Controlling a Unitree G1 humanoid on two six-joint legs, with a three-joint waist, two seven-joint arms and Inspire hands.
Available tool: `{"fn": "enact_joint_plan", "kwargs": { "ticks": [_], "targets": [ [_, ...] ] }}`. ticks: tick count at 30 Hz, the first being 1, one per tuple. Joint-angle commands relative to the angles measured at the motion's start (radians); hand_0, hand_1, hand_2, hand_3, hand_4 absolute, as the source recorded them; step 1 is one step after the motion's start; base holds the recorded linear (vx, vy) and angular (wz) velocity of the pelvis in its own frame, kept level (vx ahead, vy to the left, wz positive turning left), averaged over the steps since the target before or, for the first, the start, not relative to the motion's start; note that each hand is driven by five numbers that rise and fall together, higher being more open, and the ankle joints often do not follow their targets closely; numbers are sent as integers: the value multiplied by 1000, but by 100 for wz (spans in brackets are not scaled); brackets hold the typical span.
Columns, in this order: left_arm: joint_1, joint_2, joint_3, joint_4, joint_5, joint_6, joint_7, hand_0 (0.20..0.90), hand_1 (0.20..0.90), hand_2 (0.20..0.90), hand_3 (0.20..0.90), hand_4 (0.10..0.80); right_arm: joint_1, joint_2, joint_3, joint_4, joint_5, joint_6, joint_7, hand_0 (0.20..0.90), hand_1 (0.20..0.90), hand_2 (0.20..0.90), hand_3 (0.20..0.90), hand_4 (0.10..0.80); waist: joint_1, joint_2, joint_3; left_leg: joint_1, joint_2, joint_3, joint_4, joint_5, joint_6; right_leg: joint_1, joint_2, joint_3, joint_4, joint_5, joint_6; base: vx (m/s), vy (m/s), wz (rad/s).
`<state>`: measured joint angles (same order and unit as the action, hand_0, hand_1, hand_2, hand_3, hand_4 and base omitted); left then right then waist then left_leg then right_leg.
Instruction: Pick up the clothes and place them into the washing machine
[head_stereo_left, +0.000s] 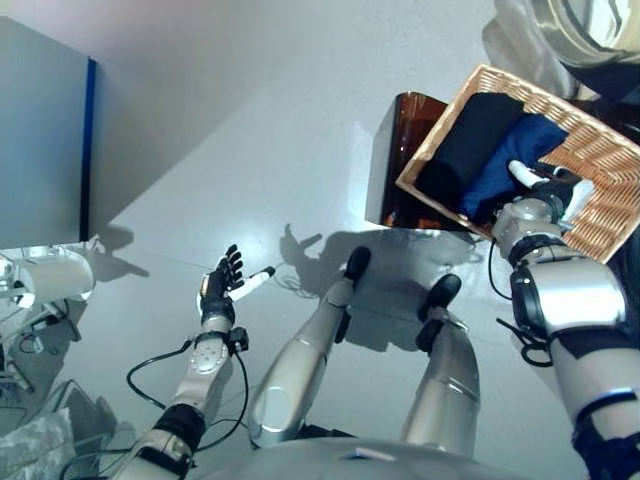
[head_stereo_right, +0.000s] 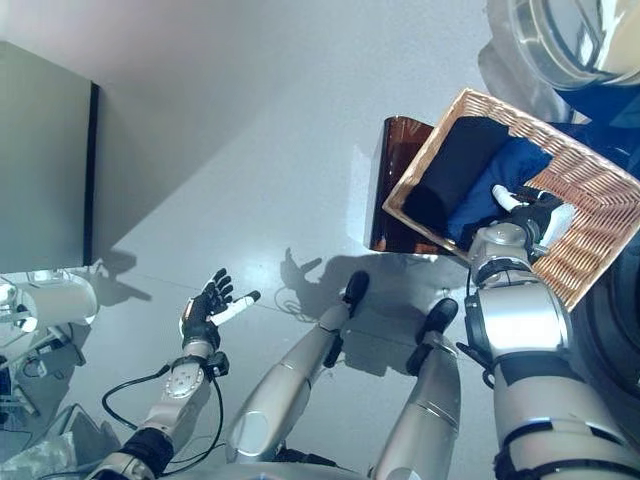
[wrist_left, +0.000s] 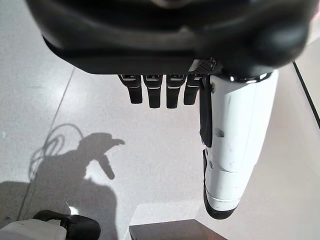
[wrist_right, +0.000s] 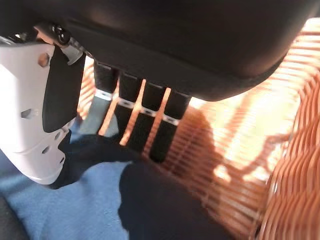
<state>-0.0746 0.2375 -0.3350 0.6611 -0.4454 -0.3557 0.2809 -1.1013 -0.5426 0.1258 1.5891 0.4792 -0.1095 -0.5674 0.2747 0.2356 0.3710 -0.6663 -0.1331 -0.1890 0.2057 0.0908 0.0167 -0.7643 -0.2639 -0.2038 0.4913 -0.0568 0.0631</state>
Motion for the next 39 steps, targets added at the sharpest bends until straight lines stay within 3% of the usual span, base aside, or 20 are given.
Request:
{"fn": "enact_joint_plan", "kwargs": {
  "ticks": [1, 10, 12, 23, 27, 28, 29, 33, 39],
  "targets": [
    [34, 32, 29, 6, 4, -54, 16, 900, 900, 900, 900, 800, -9, -69, 23, -27, -46, -39, -17, 200, 200, 200, 200, 300, 22, 34, -32, -8, -46, 34, 41, -69, -44, 116, 41, 49, -43, -62, 1, 0, 0, 0],
    [44, 21, 25, 72, 16, -43, -8, 900, 900, 900, 900, 800, 40, -97, -2, -39, -58, -47, -20, 200, 200, 200, 200, 300, 11, 46, -63, 67, -33, 41, -9, -54, -49, 186, 50, 57, -106, -38, 8, -10, 5, -6],
    [43, 21, 24, 96, 17, -42, -13, 900, 900, 900, 900, 800, 45, -104, -6, -43, -59, -52, -21, 200, 200, 200, 200, 300, 7, 52, -67, 75, -26, 45, -24, -19, -48, 200, 55, 49, -136, 2, 4, -106, 52, -4],
    [32, -4, 53, 222, 15, -26, -23, 900, 900, 900, 900, 800, 130, -88, -74, -134, 23, -129, -16, 200, 200, 200, 200, 300, -58, 23, -100, 193, 4, 68, -105, 2, -55, 323, 78, 68, -257, 49, 13, 6, 11, -10],
    [33, -16, 81, 235, 0, -25, -19, 900, 900, 900, 900, 800, 215, 0, -120, -283, 106, -216, -12, 200, 200, 200, 200, 300, -98, 11, -93, 213, 16, 90, -115, 1, -52, 330, 94, 90, -273, 61, 10, -24, 26, -25],
    [49, -26, 93, 222, -12, -28, -19, 900, 900, 900, 900, 800, 292, 70, -178, -409, 188, -295, -6, 200, 200, 200, 200, 300, -117, 8, -87, 221, 21, 99, -119, -1, -49, 333, 101, 102, -280, 65, 10, -16, 36, -31],
    [50, -25, 93, 222, -12, -28, -19, 900, 900, 900, 900, 800, 296, 72, -180, -413, 187, -294, -7, 200, 200, 200, 200, 300, -116, 7, -89, 222, 21, 100, -120, -1, -49, 334, 101, 102, -281, 65, 10, -13, 36, -27],
    [72, -68, 72, 252, -49, -32, -42, 900, 900, 900, 900, 800, 414, 217, -334, -546, 475, -477, 89, 200, 200, 200, 200, 300, -144, 22, -90, 236, 21, 108, -124, -7, -45, 339, 104, 111, -285, 59, 10, -2, 40, -33],
    [80, -93, 55, 271, -70, -41, -64, 900, 900, 900, 900, 800, 434, 276, -390, -538, 618, -535, 148, 200, 200, 200, 200, 300, -148, 54, -101, 240, 14, 111, -127, -9, -41, 334, 99, 121, -282, 54, 9, 0, 41, -5]
  ]
}}
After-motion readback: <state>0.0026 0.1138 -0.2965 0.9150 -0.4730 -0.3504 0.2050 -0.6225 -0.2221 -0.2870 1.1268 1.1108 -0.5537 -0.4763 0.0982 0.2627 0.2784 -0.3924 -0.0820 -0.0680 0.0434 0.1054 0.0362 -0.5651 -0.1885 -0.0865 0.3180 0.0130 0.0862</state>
